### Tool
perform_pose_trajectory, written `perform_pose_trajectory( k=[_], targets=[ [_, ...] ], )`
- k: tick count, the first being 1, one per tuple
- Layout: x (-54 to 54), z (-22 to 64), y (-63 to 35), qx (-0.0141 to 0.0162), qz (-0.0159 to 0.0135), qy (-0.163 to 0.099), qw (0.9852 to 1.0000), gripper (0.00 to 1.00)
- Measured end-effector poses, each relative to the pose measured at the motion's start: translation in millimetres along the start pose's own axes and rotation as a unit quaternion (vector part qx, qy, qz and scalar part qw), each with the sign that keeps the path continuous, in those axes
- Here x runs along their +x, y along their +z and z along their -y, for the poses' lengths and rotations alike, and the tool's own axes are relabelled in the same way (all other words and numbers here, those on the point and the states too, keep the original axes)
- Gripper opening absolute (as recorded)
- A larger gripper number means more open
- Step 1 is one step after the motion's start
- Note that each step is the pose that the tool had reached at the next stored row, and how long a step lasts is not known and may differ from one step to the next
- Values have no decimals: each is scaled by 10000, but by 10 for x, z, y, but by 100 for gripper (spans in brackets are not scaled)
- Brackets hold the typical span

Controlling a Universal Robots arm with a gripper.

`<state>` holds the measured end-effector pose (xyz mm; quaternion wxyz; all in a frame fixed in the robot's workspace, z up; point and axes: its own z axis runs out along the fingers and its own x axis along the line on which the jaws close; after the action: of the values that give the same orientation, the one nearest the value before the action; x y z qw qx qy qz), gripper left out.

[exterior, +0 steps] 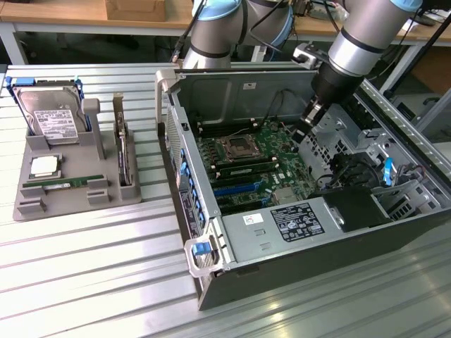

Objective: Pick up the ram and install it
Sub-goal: 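Press down the ram until it locks into place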

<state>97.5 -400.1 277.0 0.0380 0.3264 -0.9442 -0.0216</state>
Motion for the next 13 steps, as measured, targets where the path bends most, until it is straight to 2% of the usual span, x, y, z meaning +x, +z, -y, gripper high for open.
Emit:
perform_pose_trajectory(
  k=[4, 10, 13],
  targets=[
    [0, 0, 0, -23, 26, 402, 9992, 11],
    [0, 0, 1, -44, 50, 765, 9970, 11],
    [0, 0, 2, -62, 70, 1069, 9942, 11]
  ],
)
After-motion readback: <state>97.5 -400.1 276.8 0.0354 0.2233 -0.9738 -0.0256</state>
